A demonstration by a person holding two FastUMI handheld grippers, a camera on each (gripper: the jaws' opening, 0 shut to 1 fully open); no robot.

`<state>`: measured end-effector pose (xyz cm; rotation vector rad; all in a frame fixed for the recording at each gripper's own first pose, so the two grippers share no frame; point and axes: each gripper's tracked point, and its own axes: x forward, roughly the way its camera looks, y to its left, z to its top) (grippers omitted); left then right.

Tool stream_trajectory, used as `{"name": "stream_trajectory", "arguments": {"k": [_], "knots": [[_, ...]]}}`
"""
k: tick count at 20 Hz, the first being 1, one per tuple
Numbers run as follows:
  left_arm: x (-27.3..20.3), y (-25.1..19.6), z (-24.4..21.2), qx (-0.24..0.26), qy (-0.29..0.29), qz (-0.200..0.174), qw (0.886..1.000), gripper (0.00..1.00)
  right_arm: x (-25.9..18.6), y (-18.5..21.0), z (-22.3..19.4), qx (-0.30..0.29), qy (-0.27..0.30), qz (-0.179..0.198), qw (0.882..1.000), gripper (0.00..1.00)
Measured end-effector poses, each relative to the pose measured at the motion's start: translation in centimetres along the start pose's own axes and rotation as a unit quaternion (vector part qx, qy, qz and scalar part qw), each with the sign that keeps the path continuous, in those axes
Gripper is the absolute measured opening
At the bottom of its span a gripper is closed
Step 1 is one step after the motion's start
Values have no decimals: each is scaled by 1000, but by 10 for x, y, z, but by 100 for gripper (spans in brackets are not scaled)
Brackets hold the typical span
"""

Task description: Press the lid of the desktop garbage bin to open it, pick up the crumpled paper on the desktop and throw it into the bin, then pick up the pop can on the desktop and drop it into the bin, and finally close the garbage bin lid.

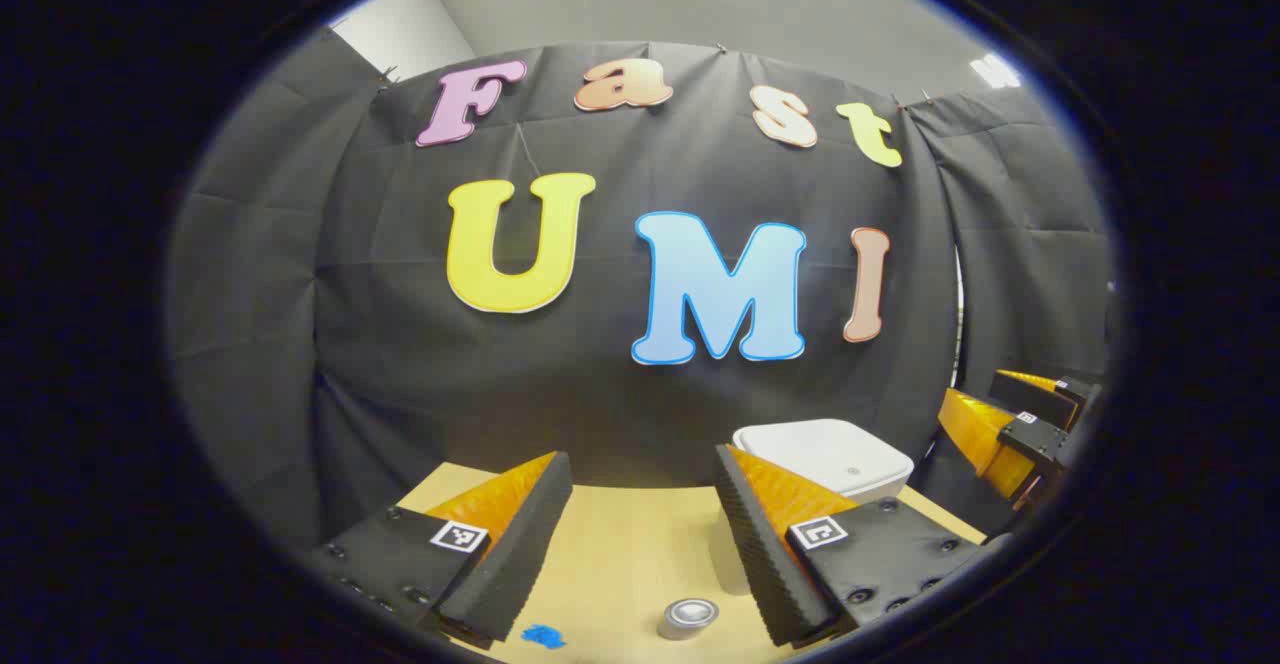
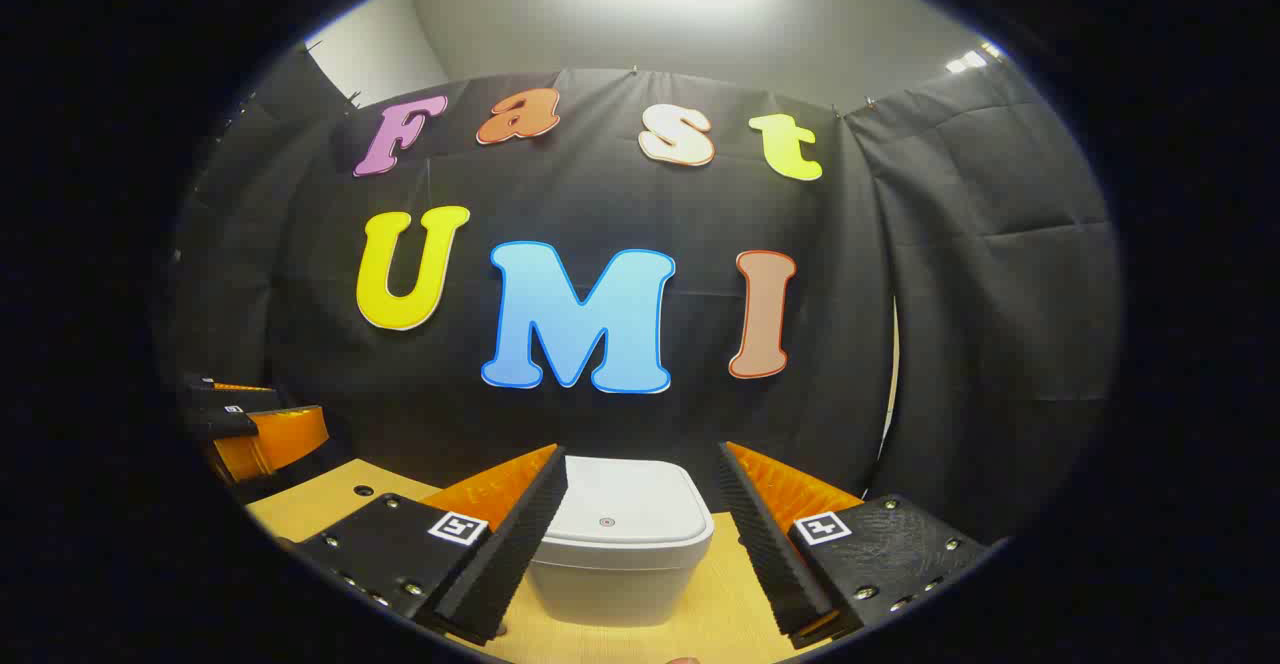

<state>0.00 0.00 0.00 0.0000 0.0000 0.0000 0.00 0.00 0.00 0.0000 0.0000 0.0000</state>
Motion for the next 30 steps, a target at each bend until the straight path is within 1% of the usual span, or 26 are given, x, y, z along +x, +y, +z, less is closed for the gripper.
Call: {"name": "stream_trajectory", "arguments": {"k": [6,9,14,15,18,20,23,24,25,26,27,28,30], "knots": [[-3,0,2,-1,-1,1,1000,95,-2,0,1,4,4,3,1000,95],[-4,1,2,-1,-1,3,1000,93,0,3,0,4,7,8,1000,95],[-3,-1,4,0,-3,4,1000,93,1,7,-1,5,11,18,1000,95],[-2,-2,4,2,-3,5,1000,93,2,7,-2,6,10,19,1000,92],[-3,-1,4,3,-4,7,1000,93,6,8,-6,11,17,24,1000,91],[-2,-1,5,2,-5,7,1000,93,8,10,-12,18,30,30,999,80],[-2,-1,4,3,-4,8,1000,93,9,4,-19,27,47,18,998,10],[-2,0,3,3,-3,9,1000,93,9,9,-21,30,51,32,998,8],[-3,0,3,1,-3,9,1000,93,9,14,-24,31,51,41,997,8],[-3,0,2,1,-3,9,1000,93,9,-1,-22,25,53,24,998,8],[-3,1,1,3,-1,10,1000,93,17,6,-24,29,50,30,998,1],[-3,1,1,3,0,11,1000,94,10,8,-24,29,56,32,997,1],[-4,3,0,2,1,12,1000,93,10,10,-31,34,67,37,997,1]]}}
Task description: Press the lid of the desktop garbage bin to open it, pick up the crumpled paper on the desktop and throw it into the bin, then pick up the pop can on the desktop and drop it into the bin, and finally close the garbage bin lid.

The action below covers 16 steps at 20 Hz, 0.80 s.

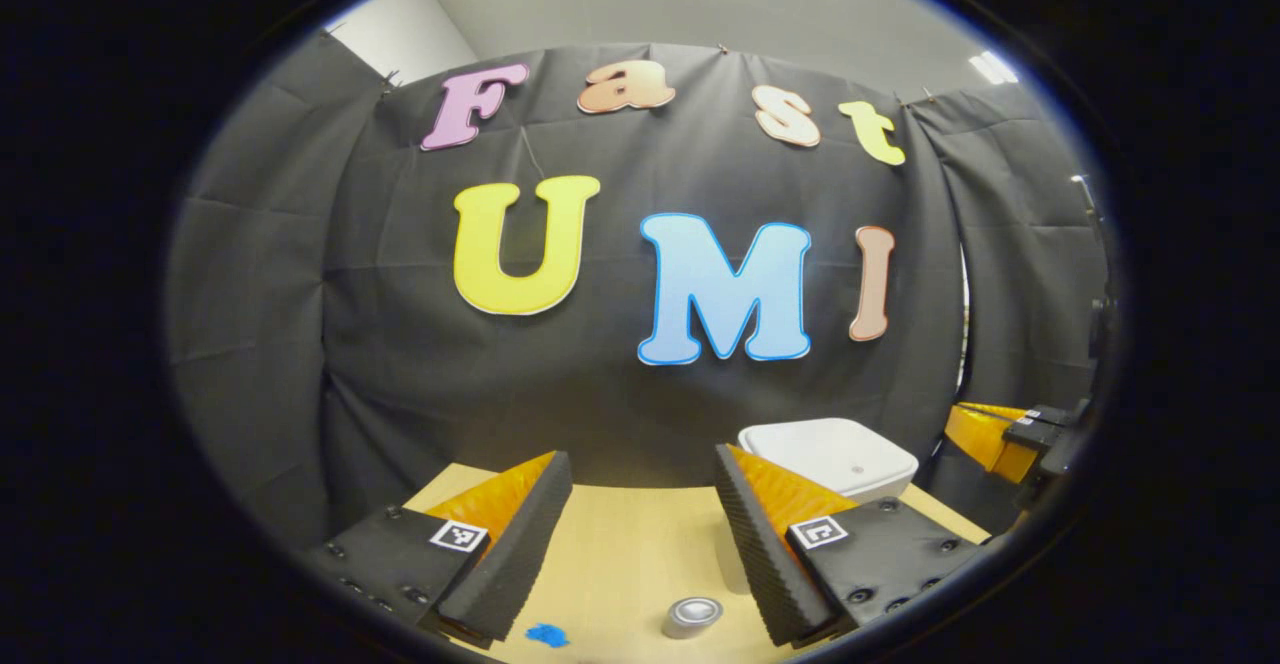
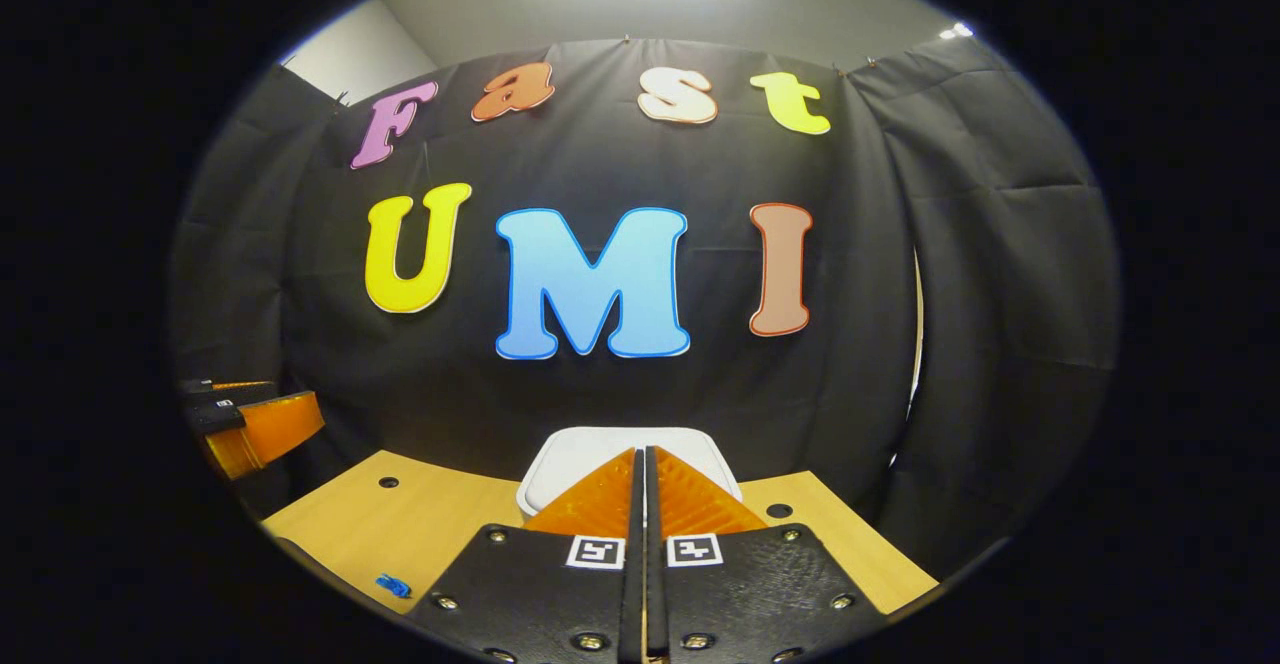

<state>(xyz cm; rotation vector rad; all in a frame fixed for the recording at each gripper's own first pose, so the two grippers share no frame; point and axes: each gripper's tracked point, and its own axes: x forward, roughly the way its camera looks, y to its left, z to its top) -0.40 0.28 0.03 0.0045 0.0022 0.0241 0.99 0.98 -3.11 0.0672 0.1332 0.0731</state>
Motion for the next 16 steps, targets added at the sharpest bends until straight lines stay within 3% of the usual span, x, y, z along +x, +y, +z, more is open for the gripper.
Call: {"name": "stream_trajectory", "arguments": {"k": [6,16], "knots": [[1,0,-2,3,2,1,1000,93,30,9,-24,9,37,25,999,1],[3,8,-3,11,5,12,1000,94,85,11,-60,23,85,31,996,1]]}}
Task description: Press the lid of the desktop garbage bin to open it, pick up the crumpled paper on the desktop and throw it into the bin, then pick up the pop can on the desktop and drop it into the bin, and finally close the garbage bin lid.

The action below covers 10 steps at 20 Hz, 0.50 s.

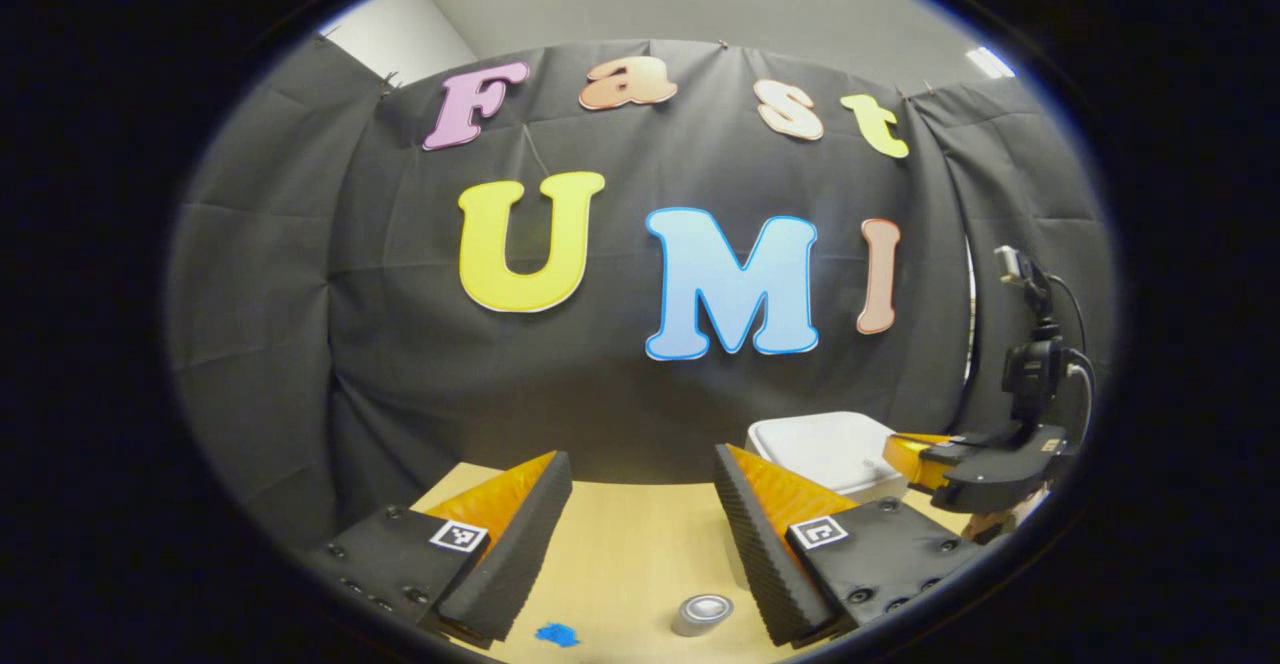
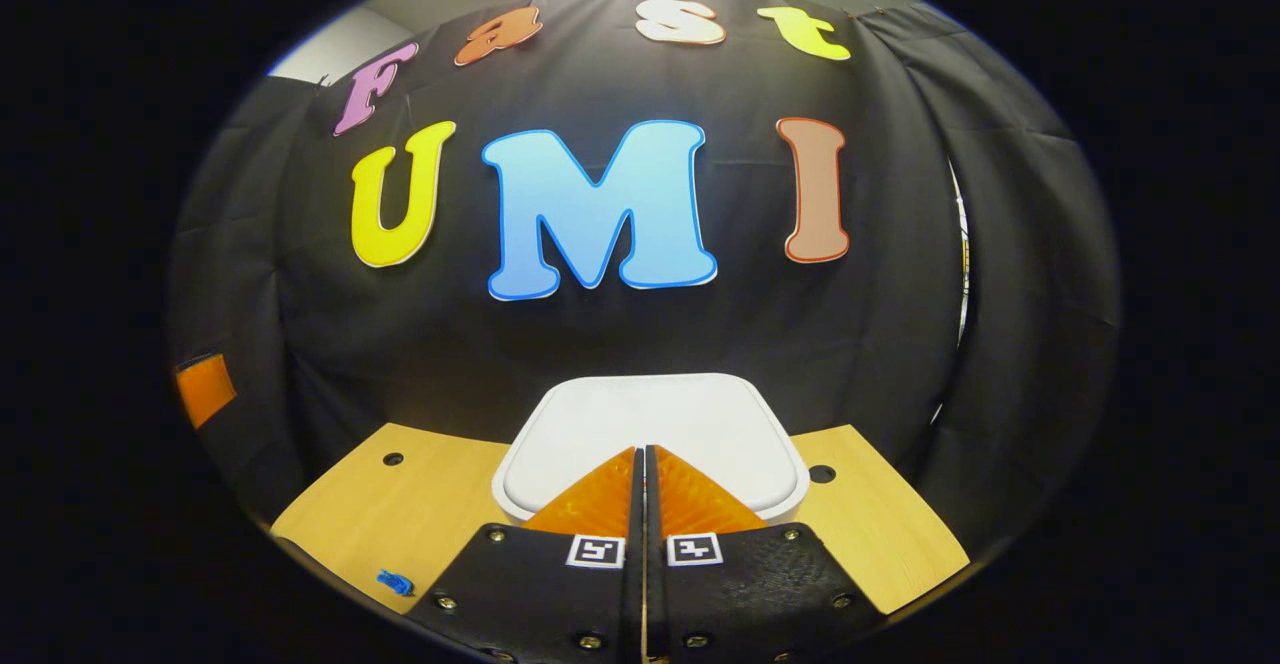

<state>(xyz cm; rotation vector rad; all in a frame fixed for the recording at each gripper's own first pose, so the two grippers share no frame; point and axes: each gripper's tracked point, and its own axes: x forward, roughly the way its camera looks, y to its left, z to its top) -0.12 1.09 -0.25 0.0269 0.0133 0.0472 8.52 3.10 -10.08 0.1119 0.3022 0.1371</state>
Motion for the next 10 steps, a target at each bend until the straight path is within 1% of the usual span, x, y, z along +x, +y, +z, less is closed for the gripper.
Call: {"name": "stream_trajectory", "arguments": {"k": [5,6,8,10], "knots": [[3,4,-4,1,3,7,1000,93,17,1,-10,-9,13,1,1000,1],[3,4,-4,0,4,7,1000,94,18,2,-12,-13,17,1,1000,1],[4,4,-6,0,6,7,1000,93,19,1,-15,-17,13,2,1000,1],[5,3,-7,-2,8,6,1000,95,19,1,-18,-22,12,2,1000,1]]}}
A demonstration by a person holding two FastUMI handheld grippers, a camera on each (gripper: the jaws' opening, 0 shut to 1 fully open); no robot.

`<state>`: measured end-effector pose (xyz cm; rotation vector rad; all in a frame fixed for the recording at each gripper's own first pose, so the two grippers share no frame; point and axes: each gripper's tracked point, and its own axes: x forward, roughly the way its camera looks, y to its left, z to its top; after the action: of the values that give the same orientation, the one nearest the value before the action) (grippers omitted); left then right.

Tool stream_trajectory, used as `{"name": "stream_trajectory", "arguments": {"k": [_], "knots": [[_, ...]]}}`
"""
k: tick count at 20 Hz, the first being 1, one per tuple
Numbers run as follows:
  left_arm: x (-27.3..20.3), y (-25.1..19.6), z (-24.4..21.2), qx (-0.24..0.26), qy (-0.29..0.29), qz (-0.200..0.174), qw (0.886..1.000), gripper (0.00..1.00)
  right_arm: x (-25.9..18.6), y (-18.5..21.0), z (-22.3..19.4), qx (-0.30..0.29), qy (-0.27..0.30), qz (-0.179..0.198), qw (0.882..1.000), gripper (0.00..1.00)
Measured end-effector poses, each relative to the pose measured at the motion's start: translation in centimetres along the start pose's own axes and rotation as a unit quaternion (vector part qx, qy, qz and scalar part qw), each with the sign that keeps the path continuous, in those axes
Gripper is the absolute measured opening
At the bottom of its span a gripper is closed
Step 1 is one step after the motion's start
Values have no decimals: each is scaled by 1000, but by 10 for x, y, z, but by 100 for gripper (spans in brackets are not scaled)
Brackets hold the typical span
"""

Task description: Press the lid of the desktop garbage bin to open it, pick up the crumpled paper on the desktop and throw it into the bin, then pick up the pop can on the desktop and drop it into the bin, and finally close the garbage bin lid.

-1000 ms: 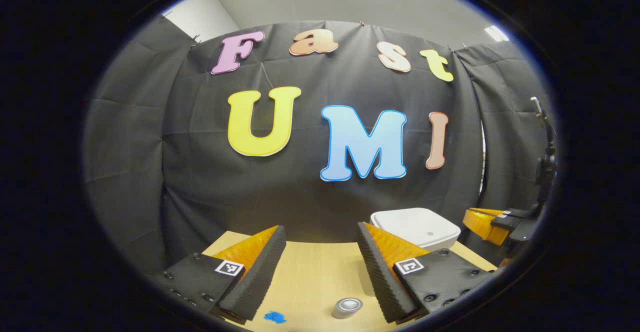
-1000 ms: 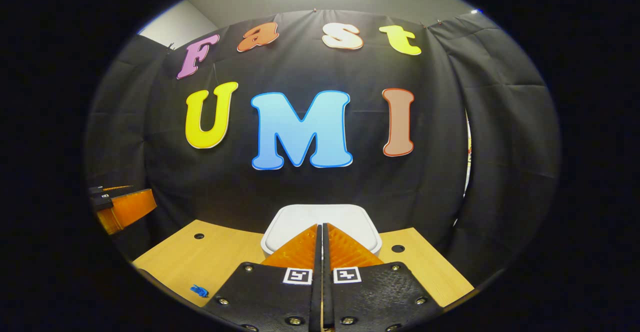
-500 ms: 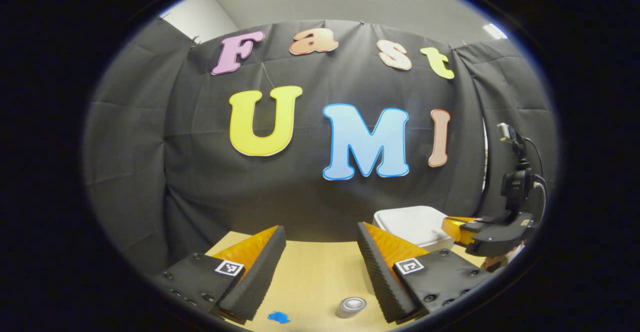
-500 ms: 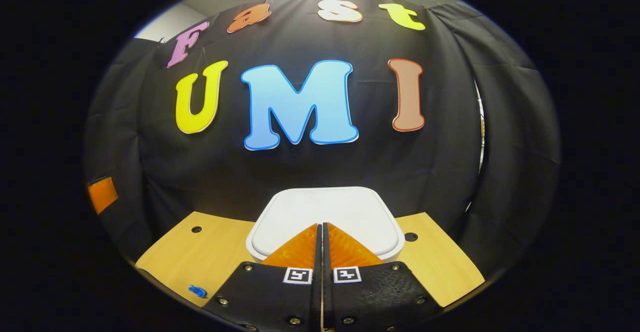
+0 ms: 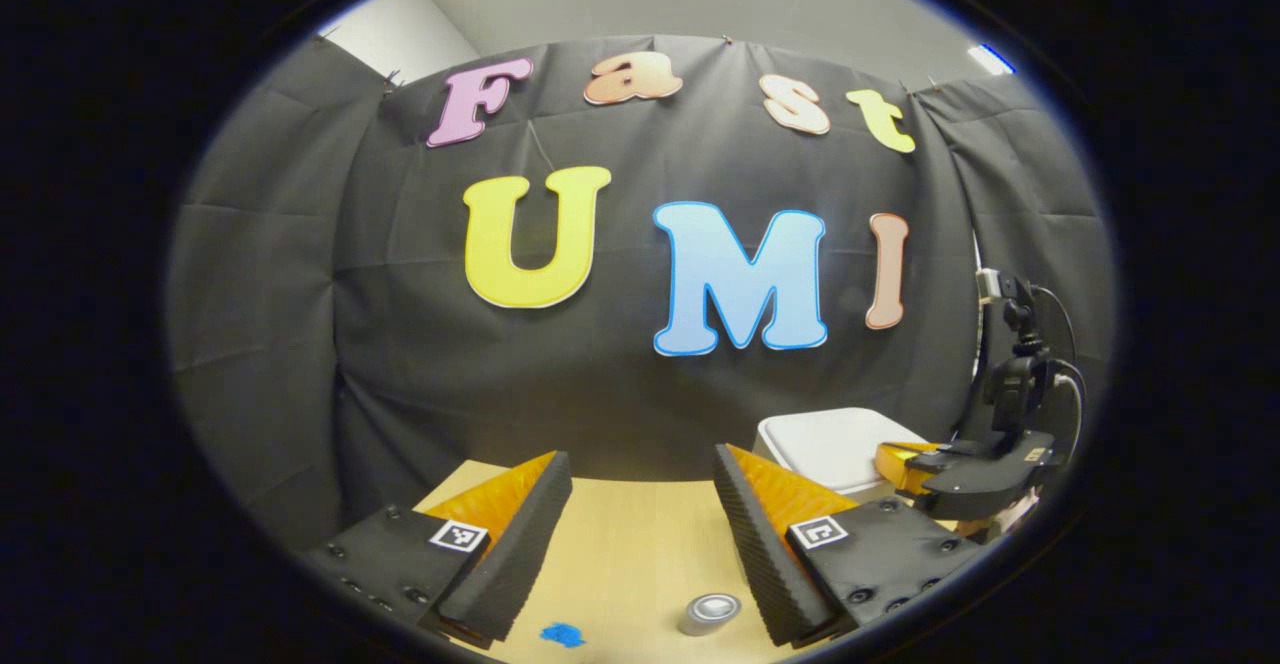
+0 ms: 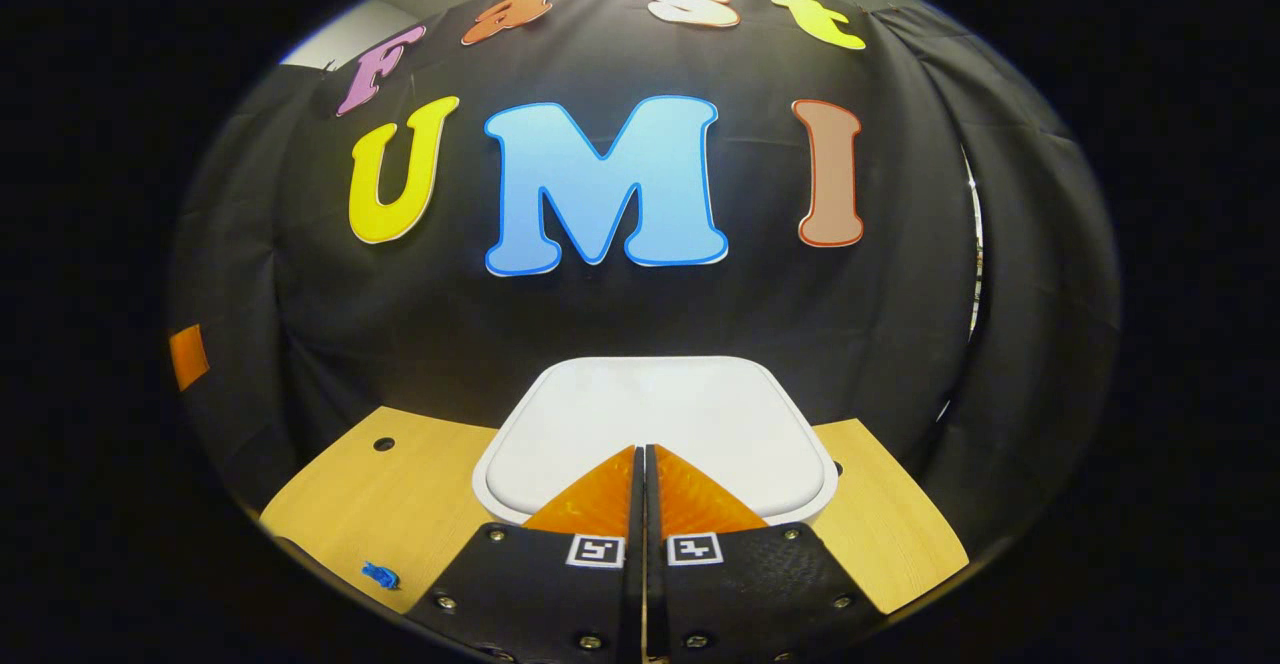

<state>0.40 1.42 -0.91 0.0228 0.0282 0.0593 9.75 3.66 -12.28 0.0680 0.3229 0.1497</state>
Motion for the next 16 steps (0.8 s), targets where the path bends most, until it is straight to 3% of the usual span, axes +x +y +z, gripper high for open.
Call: {"name": "stream_trajectory", "arguments": {"k": [5,16], "knots": [[0,-3,-1,-8,1,-5,1000,94,2,0,-2,8,6,1,1000,2],[-4,-1,2,5,-4,-8,1000,95,-29,-12,37,18,-54,-17,998,1]]}}
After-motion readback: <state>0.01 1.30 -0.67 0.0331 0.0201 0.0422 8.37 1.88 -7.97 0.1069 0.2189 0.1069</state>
